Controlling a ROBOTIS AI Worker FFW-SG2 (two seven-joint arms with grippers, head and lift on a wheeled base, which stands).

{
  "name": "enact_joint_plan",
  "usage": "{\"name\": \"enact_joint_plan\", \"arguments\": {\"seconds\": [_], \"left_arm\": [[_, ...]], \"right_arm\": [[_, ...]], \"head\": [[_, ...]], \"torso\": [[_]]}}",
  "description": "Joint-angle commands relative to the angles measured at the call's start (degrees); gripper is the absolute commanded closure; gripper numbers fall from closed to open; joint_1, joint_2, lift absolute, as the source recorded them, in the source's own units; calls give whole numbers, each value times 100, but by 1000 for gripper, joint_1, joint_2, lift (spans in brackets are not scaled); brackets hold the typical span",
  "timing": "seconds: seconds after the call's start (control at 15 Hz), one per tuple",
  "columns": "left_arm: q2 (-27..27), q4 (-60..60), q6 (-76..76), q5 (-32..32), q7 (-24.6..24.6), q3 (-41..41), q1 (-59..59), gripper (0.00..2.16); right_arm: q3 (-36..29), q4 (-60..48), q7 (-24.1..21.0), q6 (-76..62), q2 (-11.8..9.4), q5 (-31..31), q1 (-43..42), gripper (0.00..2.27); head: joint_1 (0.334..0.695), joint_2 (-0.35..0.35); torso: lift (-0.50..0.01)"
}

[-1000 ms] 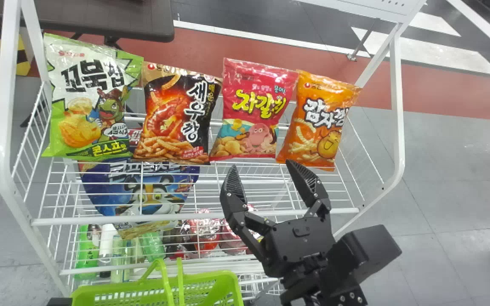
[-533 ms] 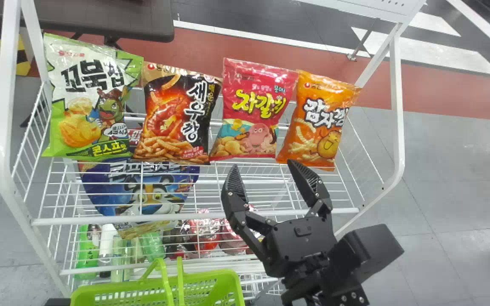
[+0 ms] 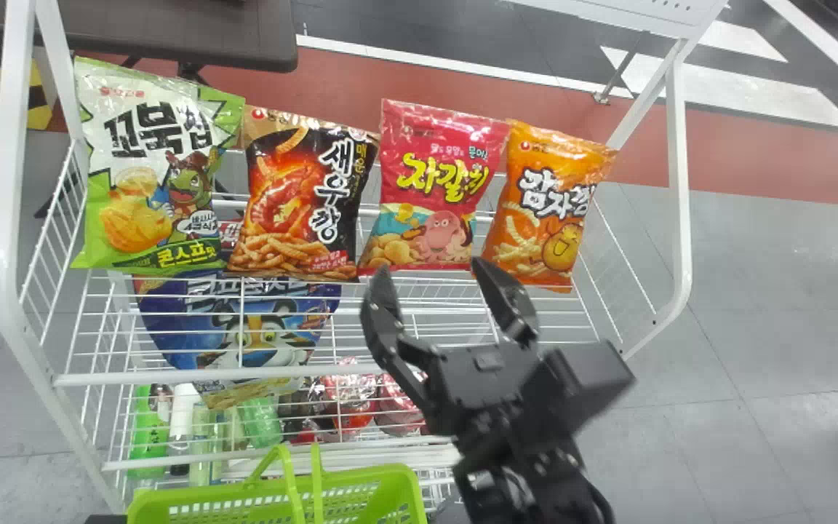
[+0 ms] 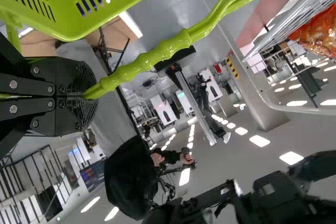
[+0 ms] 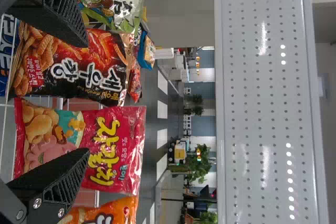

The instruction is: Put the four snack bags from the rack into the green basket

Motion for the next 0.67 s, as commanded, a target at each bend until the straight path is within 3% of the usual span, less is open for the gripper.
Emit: {"name": "enact_joint_plan", "arguments": {"seconds": [0.0, 0.13, 0.4, 0.6], "left_arm": [[3, 14, 0, 25, -17, -8, -11, 2115], [3, 49, -18, 43, -44, -16, -11, 2115], [11, 93, -141, 60, -52, 1, 6, 2115], [29, 93, -159, 78, -79, 36, 6, 2115]], "right_arm": [[460, 863, 64, 511, 17, 39, -1171, 107], [899, 1619, 64, 546, 17, 39, -1962, 107], [1716, 3051, -112, 950, 198, 57, -3394, 110], [1971, 3825, -367, 1284, 198, 83, -4106, 110]], "head": [[695, -350], [695, -316], [695, -95], [695, -20]], "torso": [[-6], [-6], [-6], [-6]]}}
